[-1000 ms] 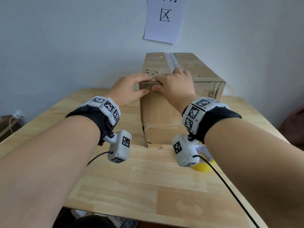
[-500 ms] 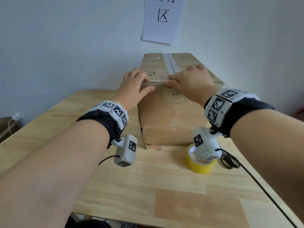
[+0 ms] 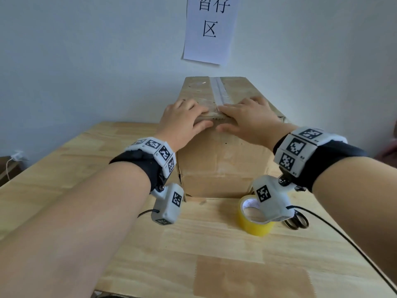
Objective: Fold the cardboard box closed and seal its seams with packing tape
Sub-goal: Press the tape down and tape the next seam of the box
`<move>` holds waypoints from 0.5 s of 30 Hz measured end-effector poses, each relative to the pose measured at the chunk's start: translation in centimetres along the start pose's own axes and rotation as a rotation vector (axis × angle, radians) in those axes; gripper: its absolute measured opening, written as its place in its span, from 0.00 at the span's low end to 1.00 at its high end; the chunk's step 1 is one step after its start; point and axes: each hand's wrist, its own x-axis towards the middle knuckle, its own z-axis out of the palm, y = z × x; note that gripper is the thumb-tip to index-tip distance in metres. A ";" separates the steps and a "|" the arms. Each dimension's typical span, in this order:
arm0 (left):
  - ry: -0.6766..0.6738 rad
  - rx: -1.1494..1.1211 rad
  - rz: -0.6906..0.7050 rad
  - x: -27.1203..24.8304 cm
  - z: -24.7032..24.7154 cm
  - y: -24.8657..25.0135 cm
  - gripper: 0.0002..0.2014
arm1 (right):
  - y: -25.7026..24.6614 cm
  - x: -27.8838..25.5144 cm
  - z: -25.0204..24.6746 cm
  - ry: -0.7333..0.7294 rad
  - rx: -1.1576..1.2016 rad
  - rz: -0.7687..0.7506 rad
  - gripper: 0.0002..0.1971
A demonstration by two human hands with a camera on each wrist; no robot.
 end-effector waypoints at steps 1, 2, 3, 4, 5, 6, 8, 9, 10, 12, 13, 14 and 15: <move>0.001 0.009 0.006 0.0 0.0 -0.1 0.25 | 0.5 0.0 -0.3 0.011 0.017 0.028 0.28; -0.010 0.020 0.018 0.1 -0.1 -0.1 0.26 | 0.9 -0.2 -0.5 0.013 0.015 0.068 0.27; -0.030 0.036 0.030 0.1 -0.1 -0.1 0.28 | 1.2 -0.4 -0.4 0.006 0.005 0.106 0.26; -0.047 0.055 0.039 0.0 -0.2 -0.1 0.30 | 1.3 -0.7 -0.2 -0.002 -0.003 0.133 0.25; -0.057 0.068 0.041 0.0 -0.2 -0.1 0.31 | 1.3 -1.0 0.3 -0.007 -0.009 0.148 0.25; -0.062 0.073 0.036 -0.1 -0.2 -0.1 0.31 | 1.1 -1.4 0.7 -0.001 -0.011 0.156 0.26; -0.078 0.076 0.019 0.0 -0.4 0.2 0.31 | 0.7 -1.6 1.2 0.041 -0.007 0.160 0.29; -0.081 0.081 0.010 0.2 -0.6 0.5 0.29 | 0.7 -1.6 1.0 0.047 -0.012 0.155 0.29; -0.080 0.086 0.002 0.5 -0.8 0.9 0.28 | 0.7 -1.6 0.7 0.036 -0.023 0.145 0.30; -0.074 0.069 0.010 1.4 -1.0 2.2 0.26 | 1.1 -1.5 0.2 -0.005 -0.051 0.120 0.32; -0.075 0.035 0.025 2.0 -0.9 2.9 0.25 | 1.4 -1.6 0.0 -0.019 -0.054 0.109 0.34; -0.079 -0.009 0.041 2.5 -0.8 3.6 0.24 | 1.6 -1.7 0.0 -0.021 -0.056 0.097 0.34; -0.085 -0.041 0.053 2.9 -0.5 4.2 0.23 | 1.8 -2.0 0.1 -0.012 -0.062 0.085 0.35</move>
